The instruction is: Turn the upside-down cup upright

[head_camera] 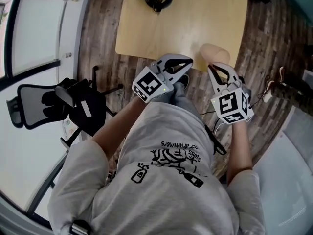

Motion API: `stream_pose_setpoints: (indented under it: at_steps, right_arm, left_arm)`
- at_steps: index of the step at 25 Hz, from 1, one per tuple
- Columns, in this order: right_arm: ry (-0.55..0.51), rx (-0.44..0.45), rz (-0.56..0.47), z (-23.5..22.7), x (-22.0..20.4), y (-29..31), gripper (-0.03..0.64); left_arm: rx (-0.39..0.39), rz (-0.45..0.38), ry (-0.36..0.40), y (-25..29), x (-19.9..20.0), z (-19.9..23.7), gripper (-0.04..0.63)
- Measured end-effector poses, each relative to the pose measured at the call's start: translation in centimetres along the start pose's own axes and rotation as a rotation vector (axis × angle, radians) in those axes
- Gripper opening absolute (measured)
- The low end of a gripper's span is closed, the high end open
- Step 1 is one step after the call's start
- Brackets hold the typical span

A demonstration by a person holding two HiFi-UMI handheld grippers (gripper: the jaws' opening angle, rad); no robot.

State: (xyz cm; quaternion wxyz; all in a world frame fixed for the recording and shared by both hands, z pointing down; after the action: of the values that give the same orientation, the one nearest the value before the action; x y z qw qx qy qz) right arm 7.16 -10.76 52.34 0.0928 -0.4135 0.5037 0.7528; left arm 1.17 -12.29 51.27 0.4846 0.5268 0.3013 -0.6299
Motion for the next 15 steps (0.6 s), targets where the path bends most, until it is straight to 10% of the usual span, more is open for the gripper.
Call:
stream_pose_setpoints:
  at_steps: [15]
  right_arm:
    - [0.297, 0.085, -0.381, 1.4, 5.0, -6.2, 0.034]
  left_arm:
    - [-0.052, -0.067, 0.067, -2.6, 7.5, -3.3, 0.011]
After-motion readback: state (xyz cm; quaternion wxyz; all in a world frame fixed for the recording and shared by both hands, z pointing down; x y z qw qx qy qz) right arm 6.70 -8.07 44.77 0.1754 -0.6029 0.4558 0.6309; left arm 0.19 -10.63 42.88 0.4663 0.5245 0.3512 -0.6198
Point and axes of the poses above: the fingertips, and each gripper's own axes: y forward along the fingers, z to its left, x out of its top, the point moved 1 cm from there along -y, backward along the fingers, and after that the axes turned 6 degrees about -z, right-handed, at the moved point
